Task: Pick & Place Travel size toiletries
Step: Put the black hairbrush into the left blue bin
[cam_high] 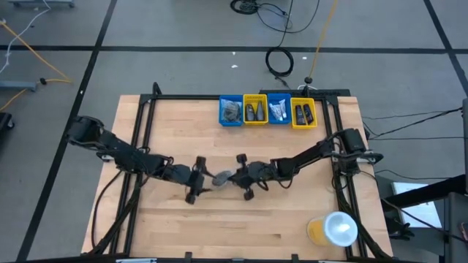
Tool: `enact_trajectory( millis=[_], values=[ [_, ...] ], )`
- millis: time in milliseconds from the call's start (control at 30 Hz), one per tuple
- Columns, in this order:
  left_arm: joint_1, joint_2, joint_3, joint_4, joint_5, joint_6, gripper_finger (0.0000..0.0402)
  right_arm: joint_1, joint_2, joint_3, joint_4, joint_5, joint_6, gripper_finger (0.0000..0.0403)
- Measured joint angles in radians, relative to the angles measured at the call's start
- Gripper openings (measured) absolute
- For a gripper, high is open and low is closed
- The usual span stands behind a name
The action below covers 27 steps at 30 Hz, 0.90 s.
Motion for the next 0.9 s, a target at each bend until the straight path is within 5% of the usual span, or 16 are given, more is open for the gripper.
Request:
enact_trajectory(
  millis=[167, 500, 900],
  values=[
    [0.001, 0.094, 0.0, 0.053, 0.005, 0.151, 0.0234, -0.037, -0.02, -0.034, 0.062, -0.001, 0.116, 0.0001],
    [0.0, 0.305, 0.001, 0.222, -0.354, -0.018, 0.0234, -0.055, -0.021, -0.044, 0.083, -0.005, 0.174, 0.0],
    [0.087, 0.408, 0.003, 0.301, -0.114, -0.088, 0.0227, -0.047, -0.029, -0.044, 0.074, -0.074, 0.235, 0.0013]
  ],
)
